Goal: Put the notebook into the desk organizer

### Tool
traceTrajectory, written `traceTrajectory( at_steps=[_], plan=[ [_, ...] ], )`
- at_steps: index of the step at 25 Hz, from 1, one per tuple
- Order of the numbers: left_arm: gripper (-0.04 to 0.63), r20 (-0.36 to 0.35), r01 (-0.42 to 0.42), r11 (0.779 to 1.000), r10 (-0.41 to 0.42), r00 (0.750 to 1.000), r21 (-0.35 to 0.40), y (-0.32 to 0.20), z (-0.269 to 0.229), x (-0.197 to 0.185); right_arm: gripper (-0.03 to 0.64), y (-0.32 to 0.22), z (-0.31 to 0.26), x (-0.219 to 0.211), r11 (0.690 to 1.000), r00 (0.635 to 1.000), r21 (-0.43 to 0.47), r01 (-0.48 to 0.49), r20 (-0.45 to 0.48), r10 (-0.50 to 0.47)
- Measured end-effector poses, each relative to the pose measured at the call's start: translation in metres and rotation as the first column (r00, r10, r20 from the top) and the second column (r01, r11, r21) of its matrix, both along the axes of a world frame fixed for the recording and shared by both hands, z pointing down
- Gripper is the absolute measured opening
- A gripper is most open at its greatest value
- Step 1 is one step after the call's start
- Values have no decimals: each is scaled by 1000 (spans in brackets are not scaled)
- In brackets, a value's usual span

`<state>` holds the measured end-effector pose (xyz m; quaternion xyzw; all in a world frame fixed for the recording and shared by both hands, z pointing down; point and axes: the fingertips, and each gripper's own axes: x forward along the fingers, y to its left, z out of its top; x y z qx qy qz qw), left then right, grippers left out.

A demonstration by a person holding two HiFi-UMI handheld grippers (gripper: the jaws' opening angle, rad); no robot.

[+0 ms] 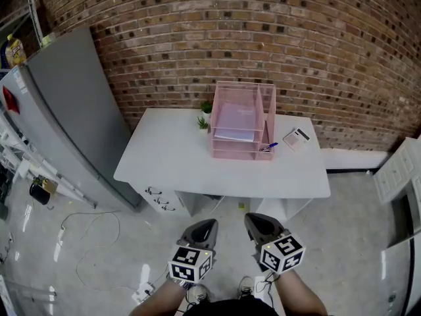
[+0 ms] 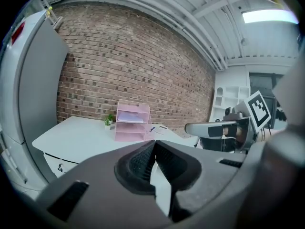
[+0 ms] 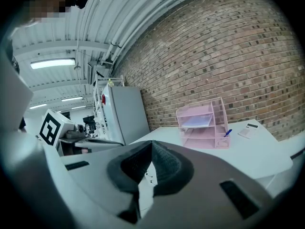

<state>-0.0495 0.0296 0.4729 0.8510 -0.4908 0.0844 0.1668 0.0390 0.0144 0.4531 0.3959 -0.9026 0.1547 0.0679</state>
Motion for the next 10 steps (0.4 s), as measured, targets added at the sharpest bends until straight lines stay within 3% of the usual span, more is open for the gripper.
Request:
traceTrajectory(
  at_steps=[10],
  plan=[
    [6, 1, -12, 1000, 12, 1000, 3, -5, -3, 5, 3, -4, 0, 6, 1000, 1000, -6, -15, 5, 15]
  ],
)
